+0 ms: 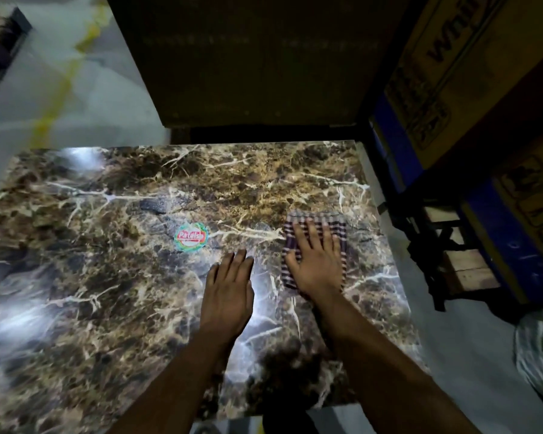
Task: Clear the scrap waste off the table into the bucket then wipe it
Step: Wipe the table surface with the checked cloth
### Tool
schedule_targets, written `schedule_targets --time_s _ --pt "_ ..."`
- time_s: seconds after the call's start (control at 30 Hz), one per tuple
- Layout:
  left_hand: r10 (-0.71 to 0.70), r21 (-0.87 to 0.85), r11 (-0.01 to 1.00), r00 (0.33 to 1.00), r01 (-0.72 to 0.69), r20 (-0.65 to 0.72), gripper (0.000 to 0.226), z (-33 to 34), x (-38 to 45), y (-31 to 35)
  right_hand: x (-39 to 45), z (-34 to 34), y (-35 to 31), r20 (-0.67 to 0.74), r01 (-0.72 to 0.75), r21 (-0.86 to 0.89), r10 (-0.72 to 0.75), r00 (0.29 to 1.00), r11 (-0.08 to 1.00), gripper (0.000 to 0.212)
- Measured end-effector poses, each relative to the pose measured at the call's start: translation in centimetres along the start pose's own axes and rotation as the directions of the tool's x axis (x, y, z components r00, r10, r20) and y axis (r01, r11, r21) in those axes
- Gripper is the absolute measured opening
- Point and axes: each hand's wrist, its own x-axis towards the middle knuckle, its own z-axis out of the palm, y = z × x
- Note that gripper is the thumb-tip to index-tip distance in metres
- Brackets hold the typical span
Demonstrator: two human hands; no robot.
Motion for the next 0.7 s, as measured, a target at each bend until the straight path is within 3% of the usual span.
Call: schedule_targets --time_s 0.1,0.2,0.33,0.43,0.57,0.7 --pt "-0.004 0.014 1.0 1.0 0.005 -0.005 0.052 0.1 2.4 0.4 0.9 0.3 -2.8 0.048 0.158 0.009 -0.159 0.986 0.987 0.071" --pt "-0.041 -0.03 0.999 0.999 0.041 0.008 0.051 0.1 4.1 0.7 -1.6 0.0 -0.8 0.056 0.263 -0.005 -0.263 0.963 0.965 0.07" --pt "-0.04 -0.038 0.998 0.999 0.041 0.012 0.051 -0.1 5.3 0.6 2.4 -1.3 2.8 0.033 0.154 -0.024 -0.153 0.988 0.988 0.073" --pt "-0.045 -0.049 0.998 0.999 0.045 -0.001 0.054 -0.1 6.1 0.5 8.3 -1.6 0.9 0.003 0.089 0.003 -0.089 0.996 0.996 0.073" --pt "-0.056 -0.049 0.997 0.998 0.055 -0.013 0.056 -0.2 8.0 0.7 10.7 -1.5 -1.7 0.052 0.2 -0.025 -0.198 0.979 0.98 0.075" --pt "-0.058 -0.036 0.998 0.998 0.057 -0.012 0.056 -0.5 10.2 0.9 9.5 -2.1 2.0 0.054 0.239 -0.031 -0.238 0.97 0.97 0.071"
